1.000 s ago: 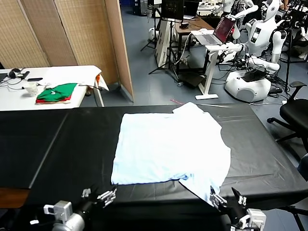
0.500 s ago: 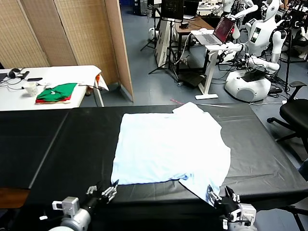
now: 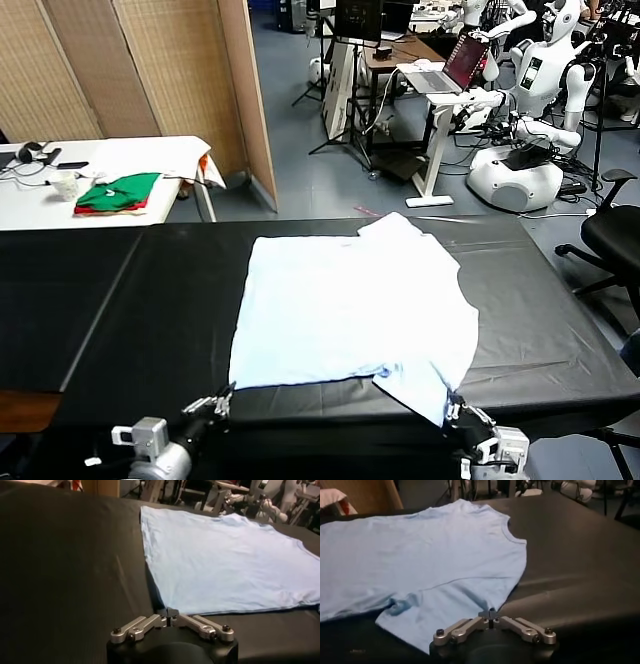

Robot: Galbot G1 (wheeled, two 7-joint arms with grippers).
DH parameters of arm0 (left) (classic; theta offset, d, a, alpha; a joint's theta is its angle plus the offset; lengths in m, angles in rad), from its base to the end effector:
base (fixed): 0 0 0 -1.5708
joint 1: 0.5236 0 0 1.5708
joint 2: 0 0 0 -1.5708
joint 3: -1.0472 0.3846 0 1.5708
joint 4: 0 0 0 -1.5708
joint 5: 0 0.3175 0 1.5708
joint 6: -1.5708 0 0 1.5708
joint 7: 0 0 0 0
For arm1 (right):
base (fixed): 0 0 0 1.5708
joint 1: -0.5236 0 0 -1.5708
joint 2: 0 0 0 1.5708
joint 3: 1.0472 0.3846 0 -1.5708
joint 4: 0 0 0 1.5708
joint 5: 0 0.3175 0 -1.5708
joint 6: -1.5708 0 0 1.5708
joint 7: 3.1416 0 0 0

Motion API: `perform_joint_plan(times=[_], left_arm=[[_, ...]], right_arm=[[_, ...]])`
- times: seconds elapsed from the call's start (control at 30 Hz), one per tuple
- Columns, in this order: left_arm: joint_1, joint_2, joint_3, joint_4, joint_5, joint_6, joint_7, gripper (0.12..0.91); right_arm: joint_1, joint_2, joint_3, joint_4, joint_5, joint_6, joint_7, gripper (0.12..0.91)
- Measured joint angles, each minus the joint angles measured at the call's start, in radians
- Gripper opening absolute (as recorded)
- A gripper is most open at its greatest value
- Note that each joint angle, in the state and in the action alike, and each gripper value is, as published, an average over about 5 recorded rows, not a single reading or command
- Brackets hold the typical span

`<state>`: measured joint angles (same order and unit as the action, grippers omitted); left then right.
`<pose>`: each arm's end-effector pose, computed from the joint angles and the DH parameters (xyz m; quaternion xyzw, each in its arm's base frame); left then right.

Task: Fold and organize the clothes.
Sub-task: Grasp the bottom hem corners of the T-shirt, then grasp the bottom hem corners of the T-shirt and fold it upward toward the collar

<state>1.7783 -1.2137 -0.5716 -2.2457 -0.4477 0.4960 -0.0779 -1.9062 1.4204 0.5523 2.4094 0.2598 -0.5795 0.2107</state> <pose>0.0706 0.0762 -0.2921 -0.0668 -0.9546 0.0361 0.2882 0.0281 -0.0283 -0.2559 -0.0371 -0.9520 -0.0217 0.3031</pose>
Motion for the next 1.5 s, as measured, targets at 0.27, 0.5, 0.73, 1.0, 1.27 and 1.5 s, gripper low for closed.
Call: perform_joint_plan(times=[0.27,0.5,0.73,1.0,1.27,1.5], left_arm=[[0.095,0.017,-0.056,-0.077,0.012,-0.011,-0.009,0.147],[0.112,-0.012,-0.064,-0.107,0.013,-0.076,-0.006,0.147],[-0.009,-0.064,-0.036,-0.053,0.008,-0.153,0.000,0.147],[-0.168,-0.109,-0.007,0.059,0.052,-0.203,-0.001,0.147],[-0.283,-0.096,0.025,0.182,0.061,-0.204,0.001,0.147],[-0.368,-0.058,0.054,0.267,0.062,-0.196,0.000,0.147]], right_arm=[[0.032,-0.017,0.025,0.002,0.030,0.045,-0.057,0.140],[0.164,-0.056,0.029,-0.060,0.053,0.101,-0.098,0.140],[0.335,-0.095,-0.007,-0.203,0.057,0.138,-0.113,0.140],[0.504,-0.134,-0.042,-0.350,0.051,0.151,-0.114,0.140],[0.622,-0.148,-0.071,-0.459,0.034,0.148,-0.115,0.140],[0.649,-0.140,-0.080,-0.498,0.045,0.122,-0.140,0.194]])
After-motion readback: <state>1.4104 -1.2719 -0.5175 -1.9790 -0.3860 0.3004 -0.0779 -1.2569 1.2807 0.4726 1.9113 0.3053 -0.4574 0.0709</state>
